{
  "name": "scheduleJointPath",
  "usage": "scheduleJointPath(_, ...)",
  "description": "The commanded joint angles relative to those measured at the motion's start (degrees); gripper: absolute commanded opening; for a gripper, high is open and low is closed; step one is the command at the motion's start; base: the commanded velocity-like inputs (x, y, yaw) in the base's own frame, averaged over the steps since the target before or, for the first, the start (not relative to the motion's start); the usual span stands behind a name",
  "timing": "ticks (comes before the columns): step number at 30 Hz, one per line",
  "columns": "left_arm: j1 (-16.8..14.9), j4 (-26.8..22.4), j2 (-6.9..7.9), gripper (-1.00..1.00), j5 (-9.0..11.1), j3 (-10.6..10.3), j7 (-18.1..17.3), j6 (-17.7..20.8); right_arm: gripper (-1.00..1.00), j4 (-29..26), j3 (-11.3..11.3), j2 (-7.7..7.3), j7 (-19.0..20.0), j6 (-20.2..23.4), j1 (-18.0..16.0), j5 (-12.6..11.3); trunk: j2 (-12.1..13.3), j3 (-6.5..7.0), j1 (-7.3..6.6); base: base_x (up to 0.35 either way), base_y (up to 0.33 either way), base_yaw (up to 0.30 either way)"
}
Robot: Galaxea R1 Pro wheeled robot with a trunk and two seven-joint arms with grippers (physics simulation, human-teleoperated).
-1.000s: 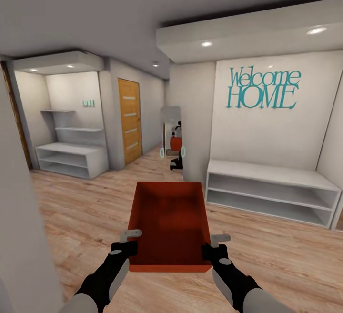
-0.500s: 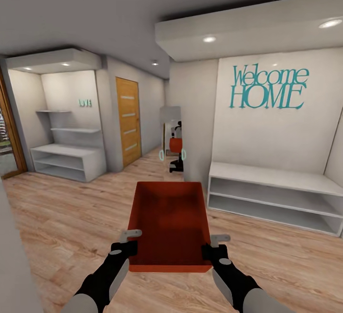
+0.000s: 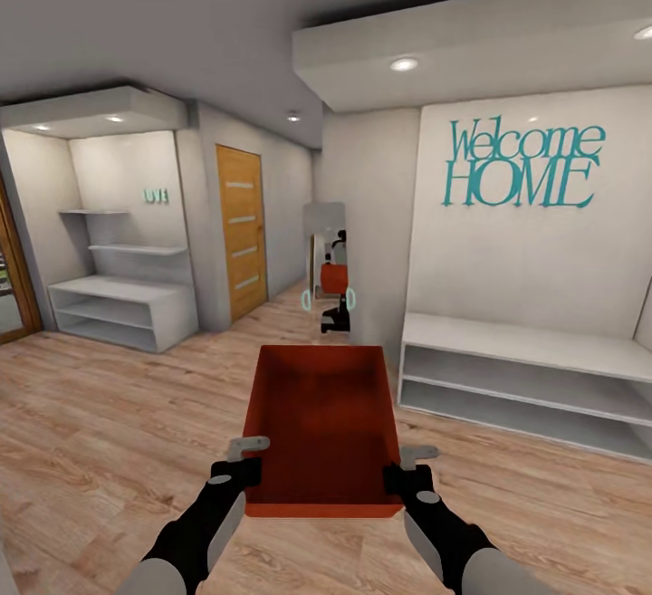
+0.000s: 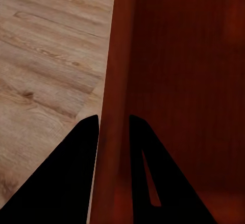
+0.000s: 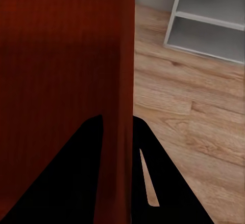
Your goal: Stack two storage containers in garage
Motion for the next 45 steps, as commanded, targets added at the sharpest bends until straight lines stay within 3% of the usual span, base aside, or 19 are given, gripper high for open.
scheduleJointPath(1,0.0,-0.1,2.99,-1.0,0.0,2.7,2.4,0.5,-1.0,-0.6,-0.5,-0.03,-0.2,-0.1,-0.1,-0.1,-0.1,-0.09,0.04,0.326,0.0,0.143)
scheduleJointPath(25,0.0,-0.1,3.08,-1.0,0.0,2.7,2.4,0.5,-1.0,-0.6,-0.5,-0.02,-0.2,-0.1,-0.1,-0.1,-0.1,-0.09,0.04,0.326,0.0,0.254)
scheduleJointPath(45,0.0,-0.1,3.1,-1.0,0.0,2.7,2.4,0.5,-1.0,-0.7,-0.5,-0.02,-0.2,-0.1,-0.1,-0.1,-0.1,-0.09,0.04,0.326,0.0,0.02)
